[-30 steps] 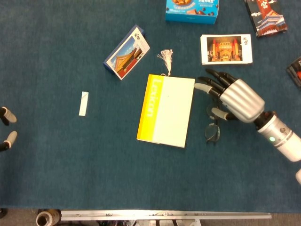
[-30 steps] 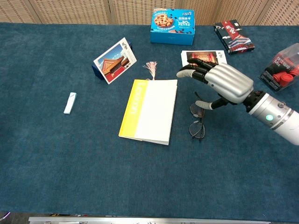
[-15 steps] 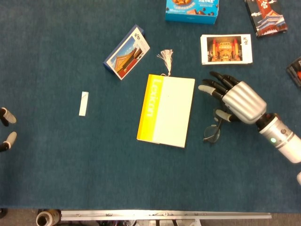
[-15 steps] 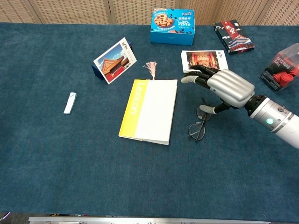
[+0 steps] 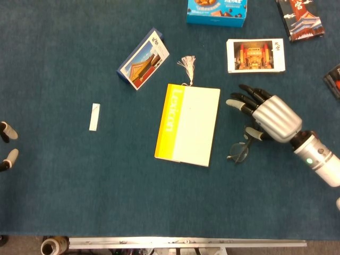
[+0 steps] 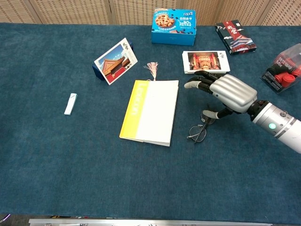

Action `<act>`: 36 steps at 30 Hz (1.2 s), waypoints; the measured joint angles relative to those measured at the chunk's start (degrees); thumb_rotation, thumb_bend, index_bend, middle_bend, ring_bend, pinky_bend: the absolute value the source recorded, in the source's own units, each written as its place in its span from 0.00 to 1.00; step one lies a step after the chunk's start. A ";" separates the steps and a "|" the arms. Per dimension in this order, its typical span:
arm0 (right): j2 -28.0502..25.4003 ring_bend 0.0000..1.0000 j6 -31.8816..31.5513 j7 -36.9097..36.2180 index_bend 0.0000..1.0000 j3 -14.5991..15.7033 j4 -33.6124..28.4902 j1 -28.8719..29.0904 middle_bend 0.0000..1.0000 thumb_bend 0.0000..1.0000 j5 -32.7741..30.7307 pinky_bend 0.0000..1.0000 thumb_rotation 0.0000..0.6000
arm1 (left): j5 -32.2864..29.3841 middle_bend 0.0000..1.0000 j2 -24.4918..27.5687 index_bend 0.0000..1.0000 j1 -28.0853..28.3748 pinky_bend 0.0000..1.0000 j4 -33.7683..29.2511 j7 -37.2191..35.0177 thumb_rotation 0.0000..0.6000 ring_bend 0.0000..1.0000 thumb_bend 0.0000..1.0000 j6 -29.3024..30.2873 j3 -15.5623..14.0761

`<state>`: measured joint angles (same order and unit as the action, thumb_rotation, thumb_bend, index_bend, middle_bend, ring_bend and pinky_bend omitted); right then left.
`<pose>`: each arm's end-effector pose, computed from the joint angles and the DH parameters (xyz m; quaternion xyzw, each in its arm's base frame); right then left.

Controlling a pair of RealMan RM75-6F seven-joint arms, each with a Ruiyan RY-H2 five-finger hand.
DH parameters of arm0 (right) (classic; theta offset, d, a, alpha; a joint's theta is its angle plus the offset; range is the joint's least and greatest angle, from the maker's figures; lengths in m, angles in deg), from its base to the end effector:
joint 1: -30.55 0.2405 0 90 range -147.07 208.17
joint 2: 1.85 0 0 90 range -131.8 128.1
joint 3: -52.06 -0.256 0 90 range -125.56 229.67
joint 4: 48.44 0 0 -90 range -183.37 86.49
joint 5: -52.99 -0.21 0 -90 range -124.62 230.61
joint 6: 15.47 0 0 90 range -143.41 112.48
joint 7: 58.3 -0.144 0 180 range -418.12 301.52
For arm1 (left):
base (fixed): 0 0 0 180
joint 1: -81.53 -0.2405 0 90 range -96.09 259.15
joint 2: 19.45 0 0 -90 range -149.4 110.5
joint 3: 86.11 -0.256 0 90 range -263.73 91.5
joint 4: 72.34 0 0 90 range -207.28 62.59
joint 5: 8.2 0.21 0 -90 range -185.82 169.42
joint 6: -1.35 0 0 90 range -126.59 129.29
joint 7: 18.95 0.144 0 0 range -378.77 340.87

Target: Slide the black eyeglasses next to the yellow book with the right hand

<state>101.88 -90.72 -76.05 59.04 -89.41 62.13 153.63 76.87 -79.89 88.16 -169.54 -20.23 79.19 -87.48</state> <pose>-0.2527 -0.2890 -0.0513 0.7971 -0.2742 0.4250 0.3300 -0.3092 0.1713 0.1463 -0.6231 -0.4508 -0.3444 0.5384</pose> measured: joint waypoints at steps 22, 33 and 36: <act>-1.94 0.05 -3.56 0.89 0.19 -1.57 -2.20 -0.80 0.18 0.23 -0.49 0.21 1.00 | 0.14 0.52 0.19 0.46 0.32 0.56 -0.20 0.18 1.00 0.46 0.28 -0.03 0.33; -16.89 0.07 -5.58 15.22 0.19 -5.53 -25.57 -0.86 0.23 0.23 -2.68 0.21 1.00 | 0.79 0.52 0.88 0.47 1.49 0.56 -0.84 0.01 1.00 0.46 0.28 -0.21 1.26; -23.88 0.07 -5.53 22.37 0.19 -5.91 -34.28 -1.81 0.23 0.23 -3.63 0.21 1.00 | 1.18 0.52 1.02 0.47 1.81 0.56 -0.95 -0.12 1.00 0.46 0.28 0.15 1.67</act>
<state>78.00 -96.24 -53.68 53.13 -123.69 60.32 150.00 78.06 -78.87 89.97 -170.49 -20.35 79.34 -85.80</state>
